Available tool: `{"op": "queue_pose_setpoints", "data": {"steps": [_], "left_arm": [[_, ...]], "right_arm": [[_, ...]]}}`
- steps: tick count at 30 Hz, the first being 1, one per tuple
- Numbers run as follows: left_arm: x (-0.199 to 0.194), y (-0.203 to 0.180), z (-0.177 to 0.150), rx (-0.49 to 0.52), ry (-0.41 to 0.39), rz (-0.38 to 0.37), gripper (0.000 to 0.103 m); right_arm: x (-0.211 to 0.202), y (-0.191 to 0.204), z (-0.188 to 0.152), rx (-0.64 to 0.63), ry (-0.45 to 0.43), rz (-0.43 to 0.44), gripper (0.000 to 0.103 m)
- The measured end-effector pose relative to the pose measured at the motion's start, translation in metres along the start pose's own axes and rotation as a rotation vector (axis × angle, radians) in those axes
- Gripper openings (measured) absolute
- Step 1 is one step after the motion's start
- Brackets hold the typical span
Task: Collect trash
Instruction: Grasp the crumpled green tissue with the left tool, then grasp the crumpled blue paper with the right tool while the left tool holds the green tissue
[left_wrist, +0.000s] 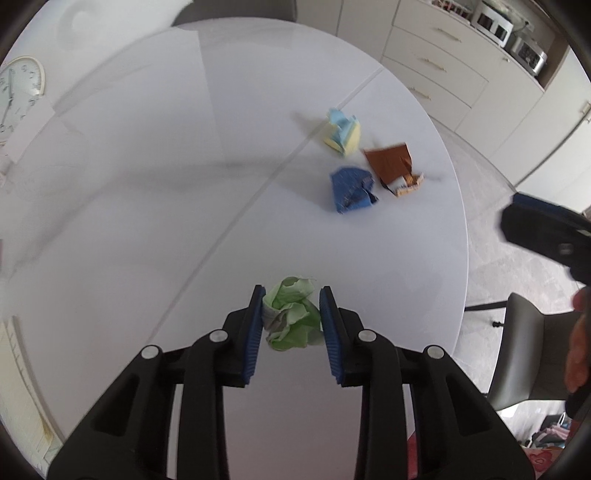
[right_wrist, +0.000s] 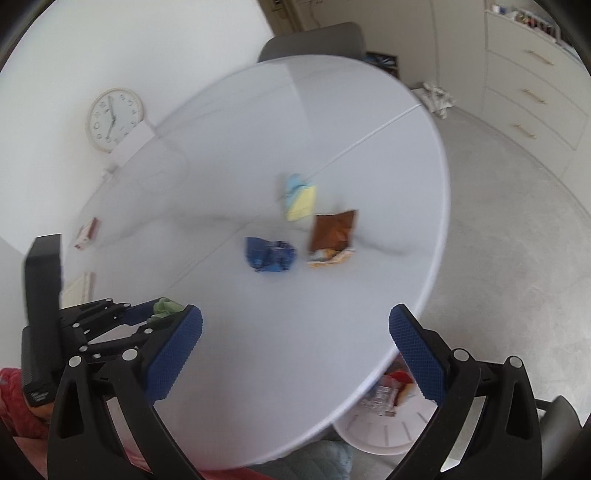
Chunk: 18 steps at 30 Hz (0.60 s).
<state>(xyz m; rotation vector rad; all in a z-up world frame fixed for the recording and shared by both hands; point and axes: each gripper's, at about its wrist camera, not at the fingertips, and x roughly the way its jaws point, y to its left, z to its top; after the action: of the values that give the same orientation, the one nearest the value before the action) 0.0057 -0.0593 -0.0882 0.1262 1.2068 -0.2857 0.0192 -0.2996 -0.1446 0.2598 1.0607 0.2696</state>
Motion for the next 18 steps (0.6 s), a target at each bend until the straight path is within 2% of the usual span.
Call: {"op": "queue_pose_setpoints", "data": {"steps": [2,7,14,18], "left_arm": [[-0.012,0.010,-0.001,-0.022,-0.020,0.011,0.030],[-0.030,0.034,-0.007,-0.072,-0.042,0.015,0.030],[-0.033,0.060,-0.006,-0.072,-0.028,0.007,0.030],[-0.034,0.069,-0.009,-0.072,-0.027,-0.018,0.030]], "right_arm": [[0.017,0.011,0.006,0.002,0.011,0.027,0.100],[0.061,0.033,0.014,0.013,0.039,0.029,0.084],[0.097,0.045,0.018,0.067,0.059,-0.024,0.069],[0.106,0.050,0.024,0.055,0.065,-0.097,0.060]]}}
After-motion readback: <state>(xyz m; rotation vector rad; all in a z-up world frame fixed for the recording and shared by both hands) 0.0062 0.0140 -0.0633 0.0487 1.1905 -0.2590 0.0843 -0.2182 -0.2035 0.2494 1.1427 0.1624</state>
